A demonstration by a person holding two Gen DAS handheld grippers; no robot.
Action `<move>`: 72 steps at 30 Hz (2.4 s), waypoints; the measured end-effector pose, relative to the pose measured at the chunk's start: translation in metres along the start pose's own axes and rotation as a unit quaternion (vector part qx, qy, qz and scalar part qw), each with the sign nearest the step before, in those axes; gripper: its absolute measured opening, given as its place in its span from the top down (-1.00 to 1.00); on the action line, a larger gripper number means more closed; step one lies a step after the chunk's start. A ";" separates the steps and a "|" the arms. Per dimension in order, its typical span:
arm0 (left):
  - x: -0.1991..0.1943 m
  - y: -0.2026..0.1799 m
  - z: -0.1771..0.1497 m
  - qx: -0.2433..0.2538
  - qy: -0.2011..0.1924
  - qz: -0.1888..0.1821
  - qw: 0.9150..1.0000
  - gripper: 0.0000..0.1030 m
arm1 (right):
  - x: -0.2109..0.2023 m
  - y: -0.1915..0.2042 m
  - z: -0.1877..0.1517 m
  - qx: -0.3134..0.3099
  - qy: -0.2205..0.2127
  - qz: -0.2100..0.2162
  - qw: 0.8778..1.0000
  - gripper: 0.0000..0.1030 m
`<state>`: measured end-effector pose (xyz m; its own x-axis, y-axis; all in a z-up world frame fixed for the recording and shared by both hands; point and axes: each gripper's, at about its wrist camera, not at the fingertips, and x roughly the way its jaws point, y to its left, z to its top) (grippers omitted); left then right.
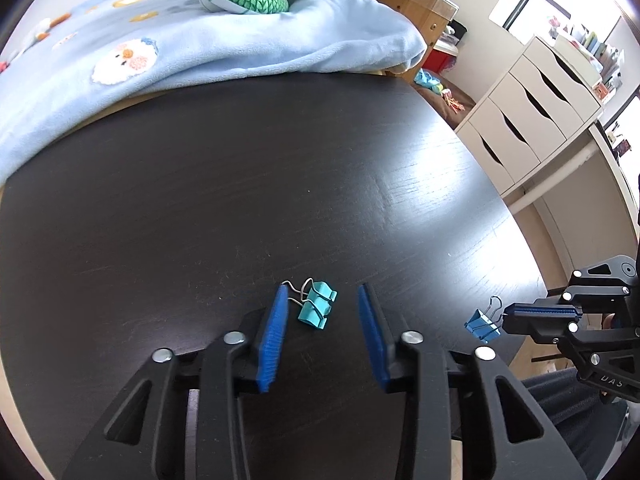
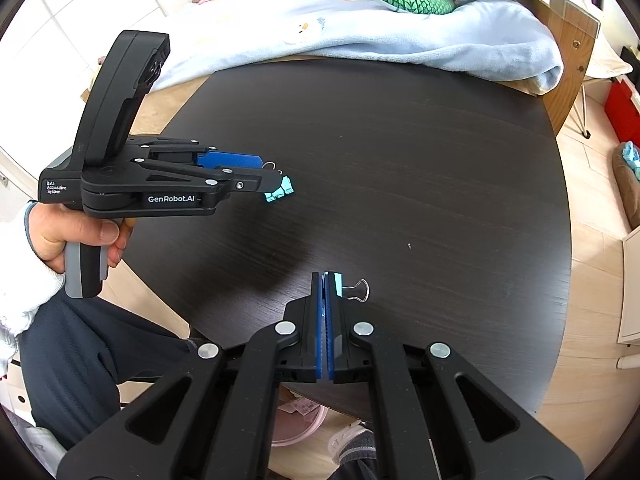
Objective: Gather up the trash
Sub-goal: 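Grasp the teal binder clip with the left gripper while the right gripper holds the blue clip, then carry both binder clips over the pink wastebasket and open both grippers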
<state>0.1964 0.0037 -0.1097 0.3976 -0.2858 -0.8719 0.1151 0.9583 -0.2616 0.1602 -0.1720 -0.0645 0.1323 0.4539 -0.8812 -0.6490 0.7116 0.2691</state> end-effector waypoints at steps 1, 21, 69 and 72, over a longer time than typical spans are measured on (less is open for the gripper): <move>0.001 0.000 0.000 0.001 0.001 0.001 1.000 0.45 | 0.001 0.000 0.000 0.000 0.001 0.000 1.000 0.98; -0.024 -0.016 -0.011 0.020 -0.014 0.023 0.999 0.98 | -0.009 0.013 -0.002 -0.005 -0.014 0.001 1.000 0.98; -0.184 -0.090 -0.184 0.025 -0.103 0.040 0.994 0.98 | -0.089 0.132 -0.109 -0.079 -0.051 0.009 0.996 0.11; -0.183 -0.090 -0.185 0.026 -0.103 0.039 0.994 0.98 | -0.093 0.129 -0.110 -0.069 -0.067 0.005 0.995 -0.76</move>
<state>-0.0548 -0.0310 -0.0025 0.5839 -0.2089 -0.7845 0.1216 0.9779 -0.1698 -0.0178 -0.1818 0.0097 0.2191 0.5343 -0.8164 -0.7460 0.6310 0.2128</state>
